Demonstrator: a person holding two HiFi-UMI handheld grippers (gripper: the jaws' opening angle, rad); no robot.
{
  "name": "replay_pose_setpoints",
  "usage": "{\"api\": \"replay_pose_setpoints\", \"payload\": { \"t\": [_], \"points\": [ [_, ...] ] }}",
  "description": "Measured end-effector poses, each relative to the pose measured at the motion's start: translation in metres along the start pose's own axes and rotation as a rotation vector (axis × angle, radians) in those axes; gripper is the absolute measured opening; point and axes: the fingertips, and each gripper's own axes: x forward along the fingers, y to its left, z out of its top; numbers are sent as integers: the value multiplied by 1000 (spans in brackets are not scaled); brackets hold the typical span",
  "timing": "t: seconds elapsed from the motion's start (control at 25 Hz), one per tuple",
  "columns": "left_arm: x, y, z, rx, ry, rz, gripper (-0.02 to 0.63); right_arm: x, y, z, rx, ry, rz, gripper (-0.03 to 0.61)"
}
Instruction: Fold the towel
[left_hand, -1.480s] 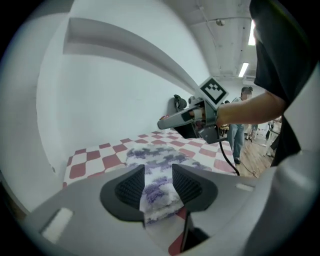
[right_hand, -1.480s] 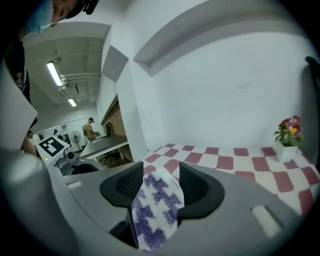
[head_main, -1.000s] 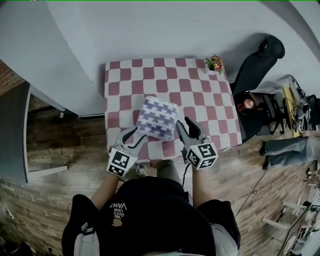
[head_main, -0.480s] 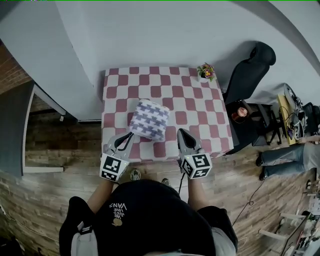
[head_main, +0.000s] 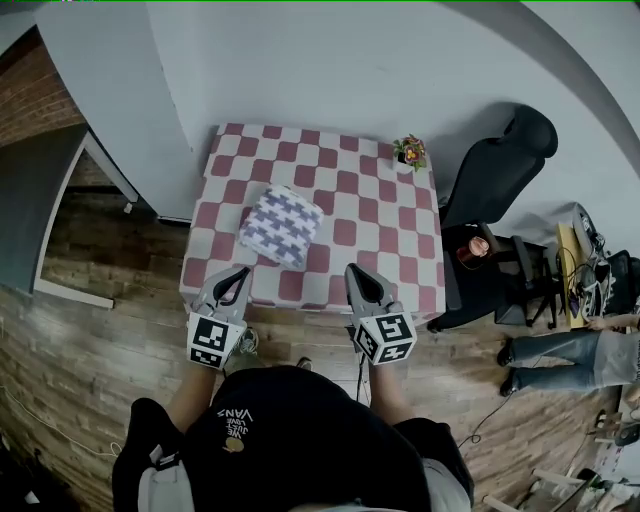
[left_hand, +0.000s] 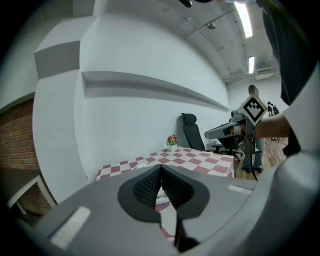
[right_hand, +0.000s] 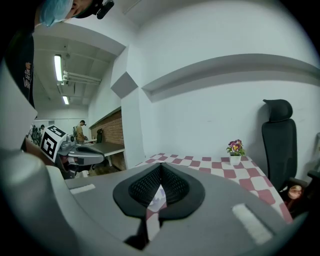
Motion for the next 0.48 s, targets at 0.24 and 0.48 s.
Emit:
{"api": "replay_pose_setpoints", "payload": {
  "t": [0.24, 0.48],
  "points": [
    [-14, -31, 0, -4, 11, 57, 2, -21, -6, -15, 21, 18, 53, 5],
    [-26, -52, -7, -14, 32, 118, 2, -33, -9, -26, 0, 31, 100, 5]
  ]
}}
